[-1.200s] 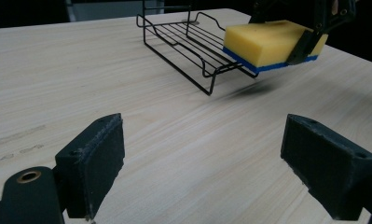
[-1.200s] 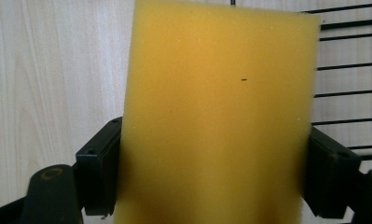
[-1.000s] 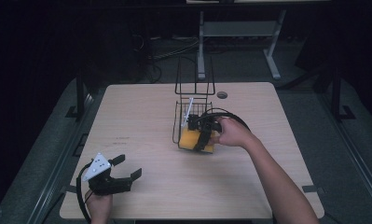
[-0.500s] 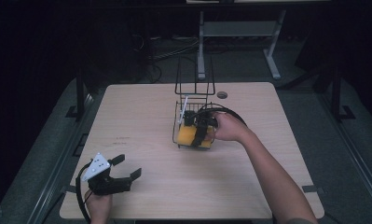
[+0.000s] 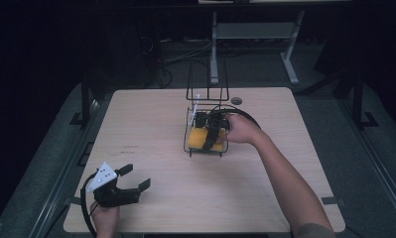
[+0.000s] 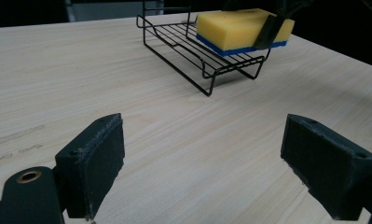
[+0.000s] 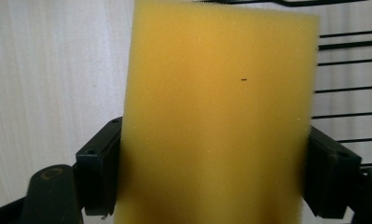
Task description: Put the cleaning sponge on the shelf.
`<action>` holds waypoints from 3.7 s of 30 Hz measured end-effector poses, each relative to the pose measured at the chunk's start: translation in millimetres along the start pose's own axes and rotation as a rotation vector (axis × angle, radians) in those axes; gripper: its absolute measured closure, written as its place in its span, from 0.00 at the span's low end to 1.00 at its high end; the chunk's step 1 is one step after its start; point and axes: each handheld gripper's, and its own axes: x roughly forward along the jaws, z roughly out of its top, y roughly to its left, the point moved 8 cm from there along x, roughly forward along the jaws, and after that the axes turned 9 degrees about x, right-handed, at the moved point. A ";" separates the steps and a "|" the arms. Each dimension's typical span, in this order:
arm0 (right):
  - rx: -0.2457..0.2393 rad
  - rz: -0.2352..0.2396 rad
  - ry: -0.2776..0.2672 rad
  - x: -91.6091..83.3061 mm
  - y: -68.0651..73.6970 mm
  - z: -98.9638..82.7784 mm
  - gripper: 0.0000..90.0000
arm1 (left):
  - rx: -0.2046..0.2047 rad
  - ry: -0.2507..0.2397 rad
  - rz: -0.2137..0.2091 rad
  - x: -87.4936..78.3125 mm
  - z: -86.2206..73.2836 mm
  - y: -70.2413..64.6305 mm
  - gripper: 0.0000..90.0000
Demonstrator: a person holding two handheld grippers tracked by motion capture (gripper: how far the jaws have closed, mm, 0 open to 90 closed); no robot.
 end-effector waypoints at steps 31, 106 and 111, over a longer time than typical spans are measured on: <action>0.005 0.011 -0.005 22.2 -31.2 4.2 0.23 | -0.002 -0.004 0.001 -1.1 -0.2 0.4 0.14; 0.018 -0.027 -0.028 4.9 -31.6 -0.2 0.20 | 0.002 -0.001 -0.001 0.2 0.0 -2.2 0.14; 0.015 -0.030 -0.030 1.3 -29.4 -0.8 0.20 | 0.002 0.000 0.000 0.1 0.1 -2.4 0.14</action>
